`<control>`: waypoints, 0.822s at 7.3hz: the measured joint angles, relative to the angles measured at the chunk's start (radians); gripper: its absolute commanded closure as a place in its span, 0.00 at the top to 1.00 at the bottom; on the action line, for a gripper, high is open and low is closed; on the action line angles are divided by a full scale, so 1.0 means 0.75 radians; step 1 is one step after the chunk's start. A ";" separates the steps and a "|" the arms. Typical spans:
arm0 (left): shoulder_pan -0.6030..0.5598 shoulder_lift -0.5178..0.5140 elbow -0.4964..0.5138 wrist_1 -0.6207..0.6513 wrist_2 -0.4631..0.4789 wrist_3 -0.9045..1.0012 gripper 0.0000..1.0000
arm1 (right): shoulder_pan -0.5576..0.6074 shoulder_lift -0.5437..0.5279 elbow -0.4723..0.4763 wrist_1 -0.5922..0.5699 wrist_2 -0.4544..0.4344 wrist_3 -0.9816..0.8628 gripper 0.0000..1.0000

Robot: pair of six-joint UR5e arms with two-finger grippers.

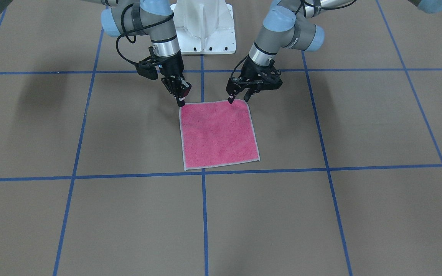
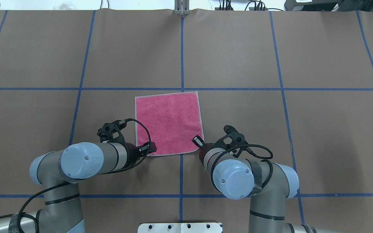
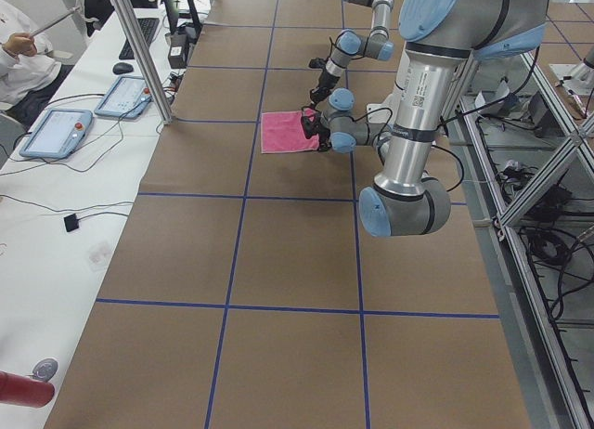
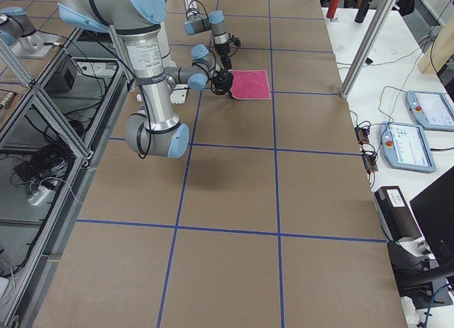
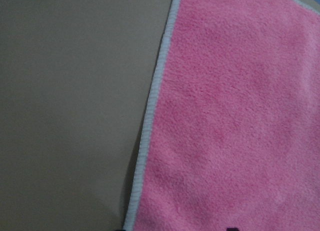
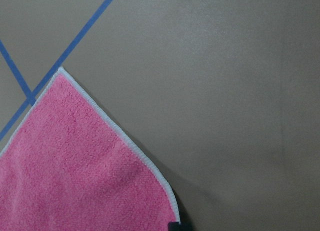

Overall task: Fold towel twice with both arms
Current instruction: 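Position the left gripper at the towel's other near corner and grasp both corners, then lift the near edge with both grippers and fold it toward the far edge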

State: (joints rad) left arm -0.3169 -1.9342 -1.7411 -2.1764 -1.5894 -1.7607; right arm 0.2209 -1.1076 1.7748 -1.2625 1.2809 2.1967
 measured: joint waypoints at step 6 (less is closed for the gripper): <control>-0.006 -0.017 -0.016 -0.002 0.031 0.009 0.56 | 0.003 0.001 0.006 0.000 0.000 0.000 0.00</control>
State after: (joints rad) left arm -0.3213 -1.9469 -1.7529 -2.1782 -1.5662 -1.7540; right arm 0.2228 -1.1069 1.7793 -1.2625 1.2809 2.1967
